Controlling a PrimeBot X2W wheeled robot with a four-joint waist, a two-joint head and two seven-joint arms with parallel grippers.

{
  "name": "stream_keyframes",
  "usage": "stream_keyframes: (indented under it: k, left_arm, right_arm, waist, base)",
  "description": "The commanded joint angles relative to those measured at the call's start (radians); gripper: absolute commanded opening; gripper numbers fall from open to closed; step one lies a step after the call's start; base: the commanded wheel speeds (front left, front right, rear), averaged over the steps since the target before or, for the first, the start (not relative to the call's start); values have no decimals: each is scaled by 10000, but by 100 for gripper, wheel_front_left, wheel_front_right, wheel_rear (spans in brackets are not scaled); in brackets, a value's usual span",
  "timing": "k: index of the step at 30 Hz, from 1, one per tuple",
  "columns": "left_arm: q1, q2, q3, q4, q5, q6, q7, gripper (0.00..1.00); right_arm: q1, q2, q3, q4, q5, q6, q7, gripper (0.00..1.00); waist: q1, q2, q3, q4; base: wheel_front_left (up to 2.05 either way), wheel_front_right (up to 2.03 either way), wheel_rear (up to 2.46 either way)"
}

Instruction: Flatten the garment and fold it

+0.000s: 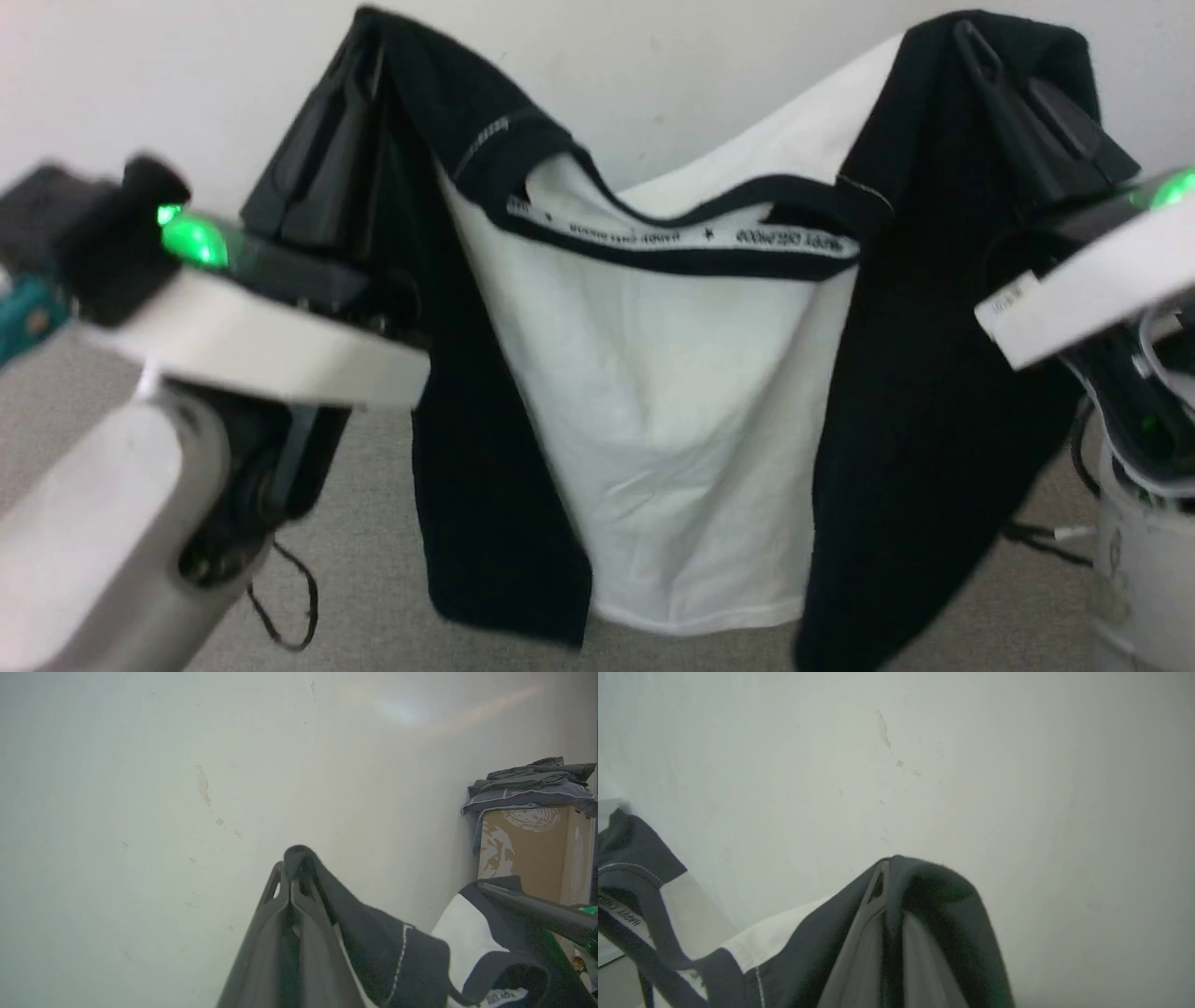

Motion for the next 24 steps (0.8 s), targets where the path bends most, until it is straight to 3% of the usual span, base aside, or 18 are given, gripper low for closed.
stream_keyframes:
  k: [1,6,13,18,24]
  left_arm:
    - [-516,-104,38,400,-204,-156,296,0]
    - [-2197,-426,-77,2165,-628,-757,1259,0]
    - [-5143,-691,-525,4890,229,-1611,1889,0]
    - [-6871,-911,-666,5973,841,-2013,1872,0]
    - [-8928,-1350,-510,7315,1485,-2378,1006,0]
  right_arm:
    - [-490,33,-4,372,-61,-6,236,0]
    - [-1931,32,66,2030,-286,-6,775,0]
    - [-4904,31,426,4539,-1190,-6,157,0]
    - [-6862,32,572,5859,-1579,-6,-505,0]
    - [-9423,32,404,7620,-2371,-6,-1608,0]
  waist:
    - [0,0,79,-15]
    - [0,0,576,-118]
    - [0,0,2047,-365]
    - [0,0,3316,-438]
    - [0,0,5133,-293]
  base:
    - [0,0,0]
    - [0,0,0]
    - [0,0,0]
    - [0,0,0]
    - [0,0,0]
